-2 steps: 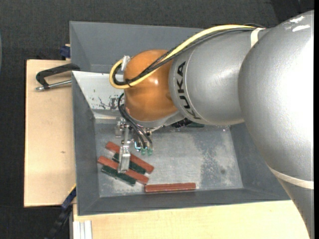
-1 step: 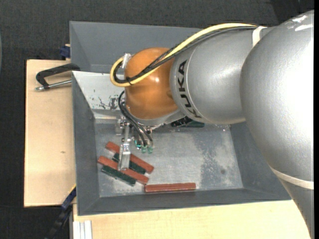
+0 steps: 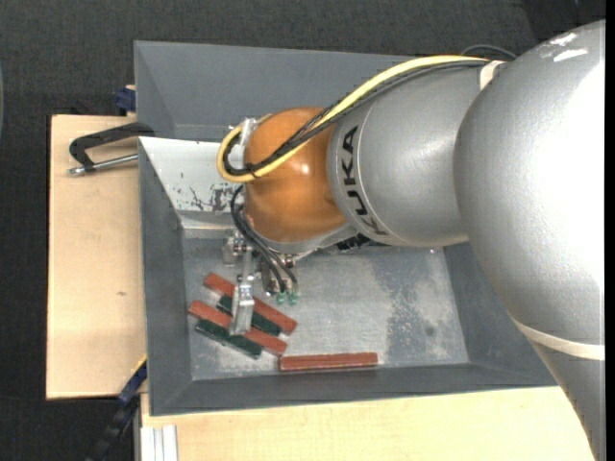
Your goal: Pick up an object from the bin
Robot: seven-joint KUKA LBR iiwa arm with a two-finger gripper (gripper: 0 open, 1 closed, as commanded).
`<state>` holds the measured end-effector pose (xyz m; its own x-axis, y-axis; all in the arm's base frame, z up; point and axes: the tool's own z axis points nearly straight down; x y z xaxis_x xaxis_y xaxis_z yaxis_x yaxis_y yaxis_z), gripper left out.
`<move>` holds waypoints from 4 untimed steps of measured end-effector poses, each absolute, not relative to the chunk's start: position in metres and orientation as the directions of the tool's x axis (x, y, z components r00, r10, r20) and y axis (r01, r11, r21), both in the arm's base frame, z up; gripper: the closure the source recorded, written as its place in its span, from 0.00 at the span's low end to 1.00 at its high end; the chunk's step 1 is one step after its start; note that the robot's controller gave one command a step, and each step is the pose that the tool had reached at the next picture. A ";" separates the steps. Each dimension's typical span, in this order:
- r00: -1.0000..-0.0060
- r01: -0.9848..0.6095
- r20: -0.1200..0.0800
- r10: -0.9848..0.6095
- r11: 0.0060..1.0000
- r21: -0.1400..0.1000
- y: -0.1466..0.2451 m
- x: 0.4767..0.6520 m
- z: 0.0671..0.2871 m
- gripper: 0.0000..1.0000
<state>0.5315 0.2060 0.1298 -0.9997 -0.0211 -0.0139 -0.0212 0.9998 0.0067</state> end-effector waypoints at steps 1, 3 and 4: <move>-0.970 0.243 -0.002 0.243 0.970 0.003 0.179 0.562 0.076 1.00; -0.965 0.261 -0.003 0.261 0.965 0.004 0.200 0.557 0.204 1.00; -0.965 0.262 -0.003 0.262 0.965 0.004 0.200 0.557 0.204 1.00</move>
Offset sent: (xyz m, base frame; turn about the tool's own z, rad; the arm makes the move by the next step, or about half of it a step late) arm 0.0000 0.0000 0.0000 0.0000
